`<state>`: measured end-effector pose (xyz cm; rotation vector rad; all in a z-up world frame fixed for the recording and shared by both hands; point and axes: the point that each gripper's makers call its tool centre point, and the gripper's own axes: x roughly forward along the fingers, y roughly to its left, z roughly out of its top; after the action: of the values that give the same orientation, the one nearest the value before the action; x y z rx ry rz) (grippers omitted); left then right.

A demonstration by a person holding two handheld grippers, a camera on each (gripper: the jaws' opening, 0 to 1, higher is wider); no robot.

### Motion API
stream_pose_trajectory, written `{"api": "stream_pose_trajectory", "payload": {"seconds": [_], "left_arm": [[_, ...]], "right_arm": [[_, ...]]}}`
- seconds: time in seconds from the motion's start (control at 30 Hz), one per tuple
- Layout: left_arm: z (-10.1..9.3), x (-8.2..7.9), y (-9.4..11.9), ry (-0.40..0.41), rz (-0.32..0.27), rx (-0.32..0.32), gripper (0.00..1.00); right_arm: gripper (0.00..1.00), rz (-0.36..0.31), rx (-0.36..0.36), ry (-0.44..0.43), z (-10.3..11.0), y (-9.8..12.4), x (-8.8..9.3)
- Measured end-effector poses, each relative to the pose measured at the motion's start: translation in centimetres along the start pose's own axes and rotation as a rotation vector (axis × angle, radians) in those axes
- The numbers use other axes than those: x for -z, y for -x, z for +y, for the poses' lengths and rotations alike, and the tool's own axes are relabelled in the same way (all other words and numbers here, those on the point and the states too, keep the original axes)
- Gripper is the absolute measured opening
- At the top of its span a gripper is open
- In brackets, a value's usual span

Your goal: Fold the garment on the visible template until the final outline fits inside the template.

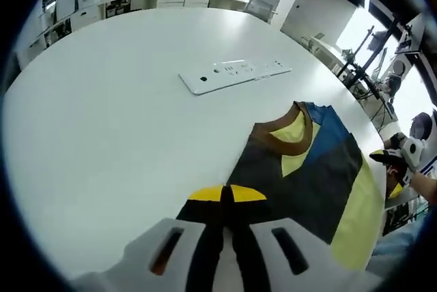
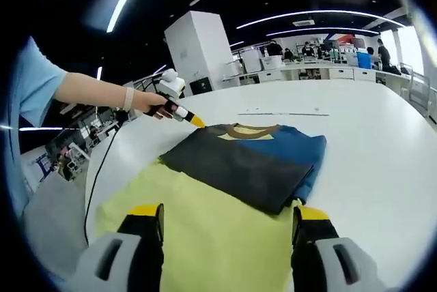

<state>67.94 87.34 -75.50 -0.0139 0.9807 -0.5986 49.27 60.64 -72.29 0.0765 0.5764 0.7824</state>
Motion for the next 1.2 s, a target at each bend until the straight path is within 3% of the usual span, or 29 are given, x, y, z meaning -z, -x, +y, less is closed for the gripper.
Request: {"api": "stream_pose_trajectory", "payload": {"seconds": [0.27,0.43,0.5,0.6,0.7,0.77,0.83,1.07,1.2], "left_arm": [[0.4,0.3,-0.3,0.01,0.008,-0.015,0.0],[0.8,0.0,0.1,-0.004,-0.021,-0.033,0.0],[0.9,-0.6,0.4,-0.016,-0.06,-0.043,0.0],[-0.1,-0.8,0.9,0.008,-0.092,0.008,0.01],[-0.9,-1.0,1.2,-0.004,-0.124,0.041,0.2],[-1.6,-1.2,1.4,-0.034,-0.146,0.06,0.42],[-2.6,-1.2,1.6,-0.114,-0.161,0.083,0.54],[-5.0,0.4,2.5,-0.206,-0.159,0.114,0.81],[-6.2,1.3,3.1,-0.231,-0.166,0.137,0.87]], "right_arm": [[0.77,-0.004,0.009,-0.018,-0.3,0.3,0.2],[0.78,-0.003,0.009,-0.016,-0.2,0.2,0.3],[0.79,-0.002,0.007,-0.014,-0.1,0.2,0.3],[0.8,-0.002,0.004,-0.015,0.0,0.1,0.3],[0.81,-0.001,0.003,-0.011,0.2,0.0,0.3],[0.82,-0.002,0.001,-0.011,0.3,0.1,0.2],[0.82,0.001,0.001,-0.01,0.3,0.2,0.2],[0.82,-0.017,0.014,0.002,0.4,1.3,-0.6],[0.83,-0.018,0.023,0.005,0.1,1.7,-0.6]]}}
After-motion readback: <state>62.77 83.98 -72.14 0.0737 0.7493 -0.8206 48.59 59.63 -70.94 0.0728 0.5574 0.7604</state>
